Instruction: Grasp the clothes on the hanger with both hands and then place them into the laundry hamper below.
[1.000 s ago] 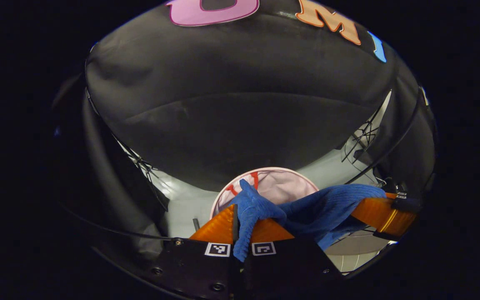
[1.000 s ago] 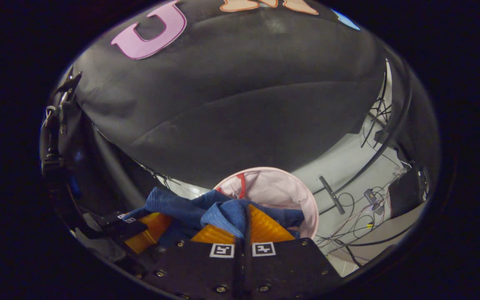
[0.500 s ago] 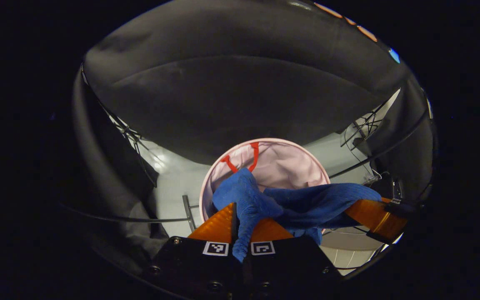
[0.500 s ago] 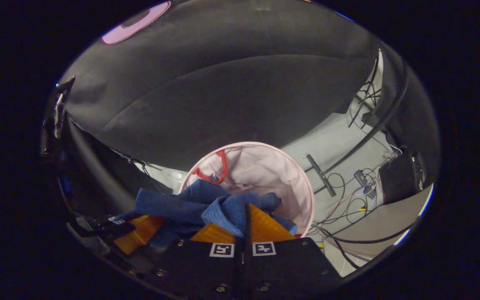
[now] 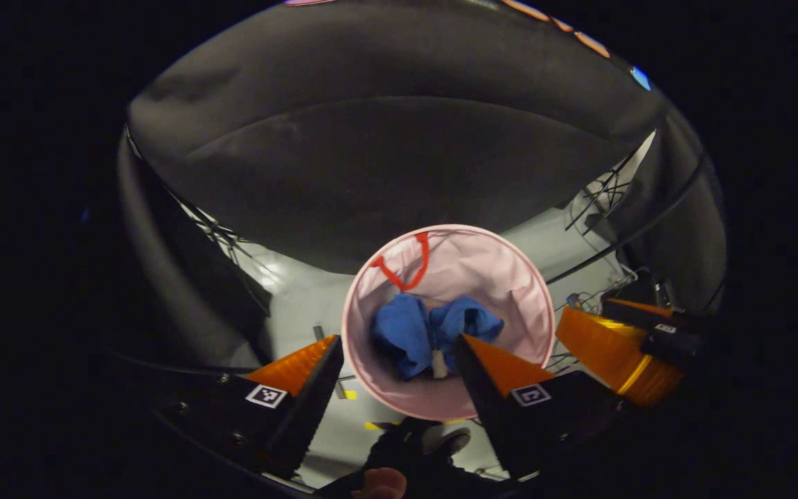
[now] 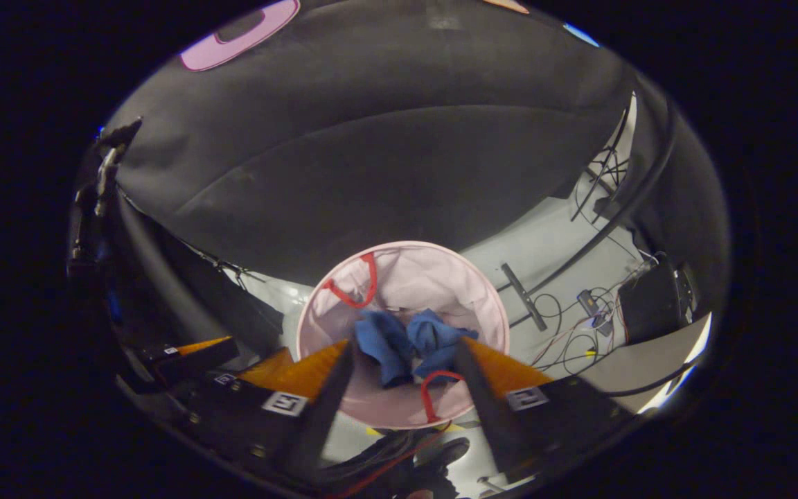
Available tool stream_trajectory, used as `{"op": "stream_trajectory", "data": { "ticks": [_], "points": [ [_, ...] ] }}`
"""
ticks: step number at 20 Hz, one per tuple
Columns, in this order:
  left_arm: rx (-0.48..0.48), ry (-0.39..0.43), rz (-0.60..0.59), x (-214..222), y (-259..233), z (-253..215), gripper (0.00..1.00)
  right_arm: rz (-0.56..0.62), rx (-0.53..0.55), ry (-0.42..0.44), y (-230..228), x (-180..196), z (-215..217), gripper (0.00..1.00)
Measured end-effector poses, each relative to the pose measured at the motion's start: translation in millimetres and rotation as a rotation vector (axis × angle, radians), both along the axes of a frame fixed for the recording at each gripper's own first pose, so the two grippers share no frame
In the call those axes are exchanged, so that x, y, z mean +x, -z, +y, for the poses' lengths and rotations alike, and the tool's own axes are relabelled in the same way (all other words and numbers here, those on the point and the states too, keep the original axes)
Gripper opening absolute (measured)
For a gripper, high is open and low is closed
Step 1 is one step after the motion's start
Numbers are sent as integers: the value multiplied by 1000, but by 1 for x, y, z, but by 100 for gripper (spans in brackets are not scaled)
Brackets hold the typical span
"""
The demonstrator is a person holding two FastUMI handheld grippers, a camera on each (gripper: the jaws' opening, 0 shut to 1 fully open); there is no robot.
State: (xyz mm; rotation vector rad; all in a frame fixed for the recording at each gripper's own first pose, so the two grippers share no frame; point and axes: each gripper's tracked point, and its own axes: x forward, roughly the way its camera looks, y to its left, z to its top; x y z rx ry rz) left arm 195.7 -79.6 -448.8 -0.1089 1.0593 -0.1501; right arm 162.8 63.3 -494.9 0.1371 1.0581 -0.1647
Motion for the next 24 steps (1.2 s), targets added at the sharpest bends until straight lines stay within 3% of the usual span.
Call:
{"op": "stream_trajectory", "data": {
  "ticks": [2,6,12,24],
  "points": [
    [10,-4,1,-7,-9,3,98,-18,-4,-6,-13,-5,2,100],
    [78,-14,-26,-25,-23,29,99,-45,-7,0,-36,-25,0,100],
    [60,0,-95,-64,-63,31,100,-113,-17,-16,-88,-66,-6,100],
    [59,-139,-315,-160,-168,53,99,-230,-57,-108,-183,-194,-6,98]
  ]
}}
